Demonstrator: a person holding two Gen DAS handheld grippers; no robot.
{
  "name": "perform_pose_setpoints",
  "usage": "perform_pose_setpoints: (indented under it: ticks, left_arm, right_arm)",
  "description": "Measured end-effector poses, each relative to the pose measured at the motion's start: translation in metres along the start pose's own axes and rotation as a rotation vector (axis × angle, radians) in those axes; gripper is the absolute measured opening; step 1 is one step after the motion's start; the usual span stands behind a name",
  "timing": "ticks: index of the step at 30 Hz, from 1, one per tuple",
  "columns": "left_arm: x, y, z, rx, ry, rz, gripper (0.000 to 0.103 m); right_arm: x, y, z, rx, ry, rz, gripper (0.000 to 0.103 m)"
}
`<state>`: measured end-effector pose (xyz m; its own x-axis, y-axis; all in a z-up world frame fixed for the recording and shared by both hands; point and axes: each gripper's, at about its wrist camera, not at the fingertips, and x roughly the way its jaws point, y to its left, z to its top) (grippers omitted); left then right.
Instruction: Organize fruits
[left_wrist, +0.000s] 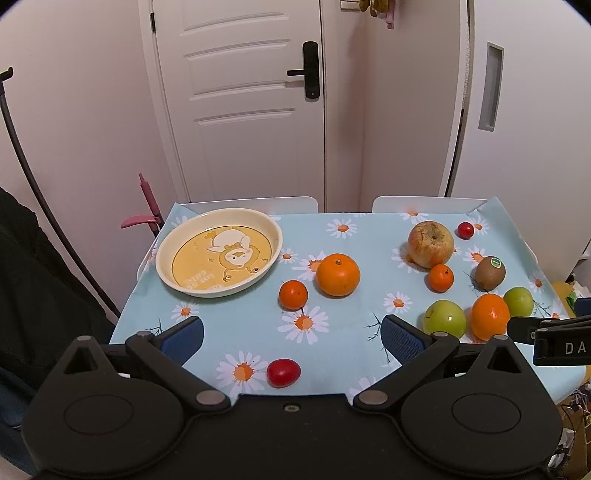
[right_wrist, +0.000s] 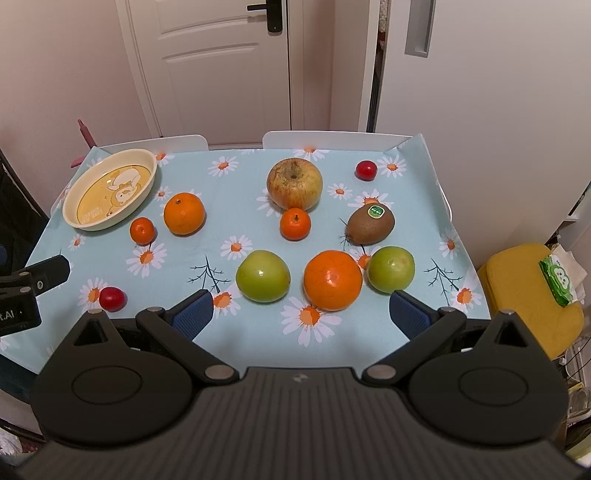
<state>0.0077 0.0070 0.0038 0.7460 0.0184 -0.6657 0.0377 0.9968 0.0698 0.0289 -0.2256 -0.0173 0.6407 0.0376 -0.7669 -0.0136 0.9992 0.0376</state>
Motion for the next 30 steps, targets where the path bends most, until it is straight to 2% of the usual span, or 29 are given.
perform_pose_setpoints:
  ticks: [30]
  left_arm:
    - [-0.0013,-0.0015,0.0021,0.006,-0.011,0.007,0.103]
  right_arm:
    - [-0.0003,0.0004,0.0006,0.002,-0.001,0.002,0.103]
